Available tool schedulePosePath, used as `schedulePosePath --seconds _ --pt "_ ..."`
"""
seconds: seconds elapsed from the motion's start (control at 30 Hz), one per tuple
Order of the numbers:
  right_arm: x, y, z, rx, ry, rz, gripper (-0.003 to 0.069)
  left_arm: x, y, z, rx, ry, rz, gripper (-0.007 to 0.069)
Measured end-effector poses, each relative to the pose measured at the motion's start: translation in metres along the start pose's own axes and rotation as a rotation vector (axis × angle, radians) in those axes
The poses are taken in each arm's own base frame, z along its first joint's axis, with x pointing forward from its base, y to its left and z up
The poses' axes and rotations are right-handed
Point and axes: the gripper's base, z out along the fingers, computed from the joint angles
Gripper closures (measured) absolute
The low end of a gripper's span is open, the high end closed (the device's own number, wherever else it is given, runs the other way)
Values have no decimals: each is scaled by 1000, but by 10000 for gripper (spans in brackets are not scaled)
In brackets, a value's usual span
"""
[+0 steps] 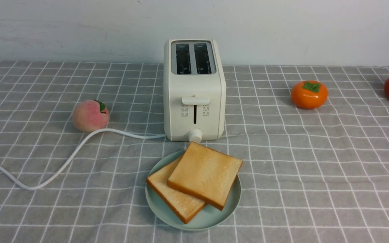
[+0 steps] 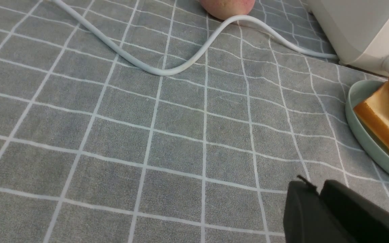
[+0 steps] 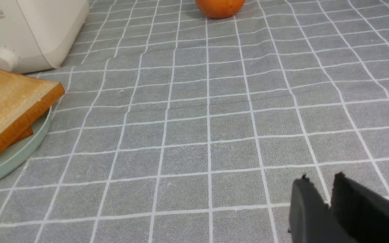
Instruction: Take toasted bread from bread machine on grey coffee table place on plate.
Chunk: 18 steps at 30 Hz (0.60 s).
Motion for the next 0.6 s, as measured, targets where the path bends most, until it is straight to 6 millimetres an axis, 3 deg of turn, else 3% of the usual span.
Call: schedulePosePath --seconds 0.6 --pt "0 0 0 0 0 -1 519 0 0 0 0 0 0 547"
